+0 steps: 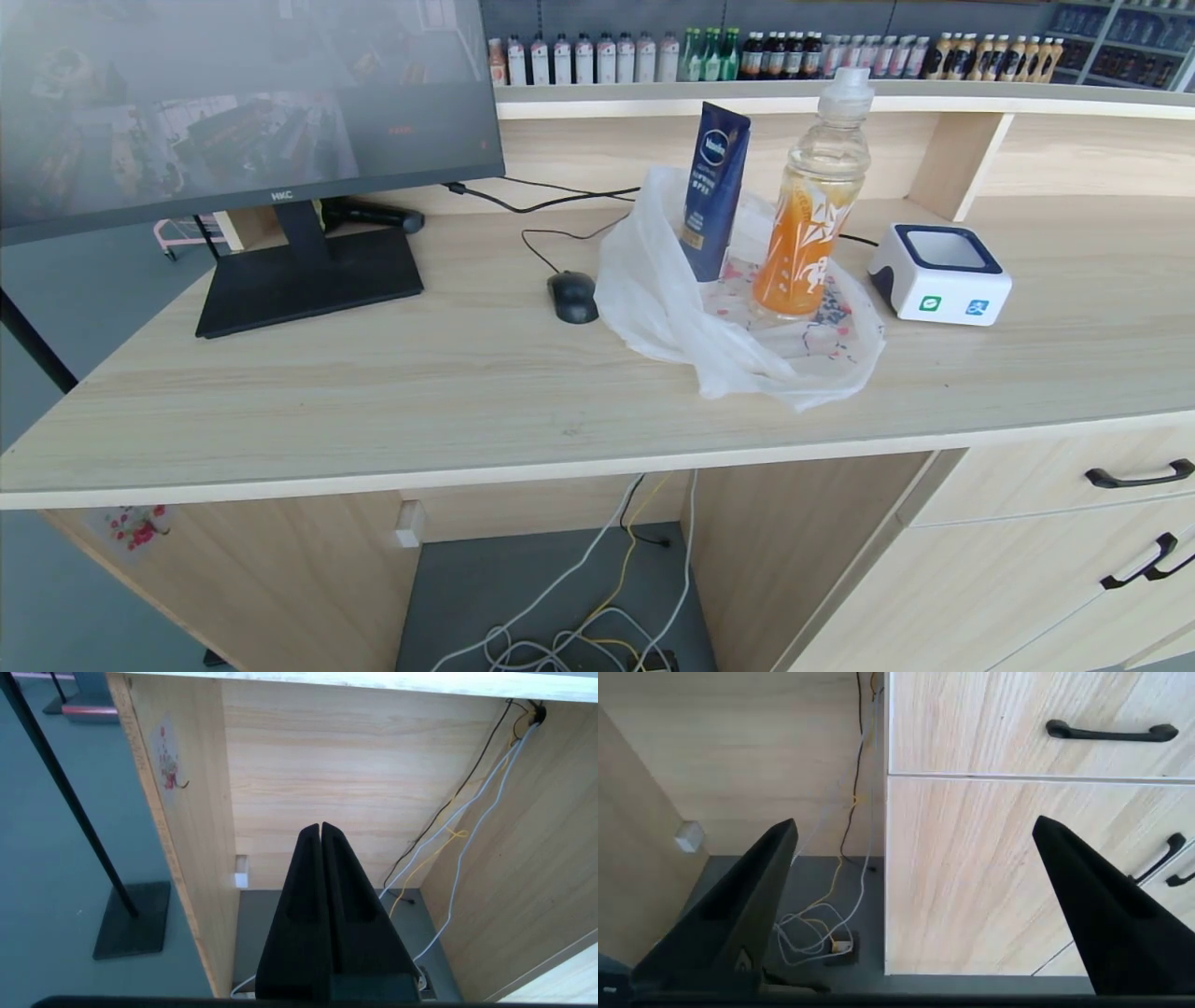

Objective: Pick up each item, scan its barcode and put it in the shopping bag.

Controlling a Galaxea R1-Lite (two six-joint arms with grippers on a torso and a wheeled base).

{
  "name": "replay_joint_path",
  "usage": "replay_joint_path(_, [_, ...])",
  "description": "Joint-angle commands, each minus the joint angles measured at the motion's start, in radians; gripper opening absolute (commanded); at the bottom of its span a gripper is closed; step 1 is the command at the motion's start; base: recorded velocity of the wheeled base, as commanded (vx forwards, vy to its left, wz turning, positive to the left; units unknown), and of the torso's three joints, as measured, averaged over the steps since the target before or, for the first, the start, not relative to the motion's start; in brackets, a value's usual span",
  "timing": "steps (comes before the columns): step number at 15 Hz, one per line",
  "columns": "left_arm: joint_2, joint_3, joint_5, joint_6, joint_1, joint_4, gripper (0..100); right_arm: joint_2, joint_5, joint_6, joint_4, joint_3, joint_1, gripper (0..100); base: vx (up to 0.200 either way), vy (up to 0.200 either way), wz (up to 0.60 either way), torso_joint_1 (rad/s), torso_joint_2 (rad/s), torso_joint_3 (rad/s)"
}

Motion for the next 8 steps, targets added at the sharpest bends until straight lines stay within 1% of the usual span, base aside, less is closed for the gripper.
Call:
replay_joint_path(1, [0.000, 0.000, 0.000, 0.000, 0.000, 0.000, 0, -0.003, -0.004, -0.014, 0.002, 0.000, -0.003, 100, 0.000, 0.000, 0.00, 0.000, 0.00, 0.000])
replay_joint_path(2, [0.000, 0.000, 0.000, 0.000, 0.000, 0.000, 0, -0.003, -0.024, -0.012, 0.080, 0.000, -0.003, 100, 0.000, 0.000, 0.00, 0.000, 0.00, 0.000])
replay_joint_path(3, [0.000, 0.000, 0.000, -0.001, 0.000, 0.000, 0, -0.001, -0.041, 0.012, 0.100, -0.004, -0.003, 100, 0.000, 0.000, 0.00, 0.000, 0.00, 0.000])
replay_joint_path(5, [0.000, 0.000, 0.000, -0.001, 0.000, 0.000, 0, -0.006, -0.047, 0.023, 0.089, -0.001, 0.001, 100, 0.000, 0.000, 0.00, 0.000, 0.00, 0.000])
replay_joint_path(7, [0.000, 0.000, 0.000, -0.003, 0.000, 0.000, 0, -0.070, -0.062, 0.041, 0.089, -0.001, 0.043, 100, 0.000, 0.000, 0.00, 0.000, 0.00, 0.000])
replay_joint_path(8, [0.000, 0.000, 0.000, -0.004, 0.000, 0.000, 0, -0.076, -0.064, 0.046, 0.091, -0.001, 0.048, 100, -0.200, 0.000, 0.00, 0.002, 0.00, -0.002])
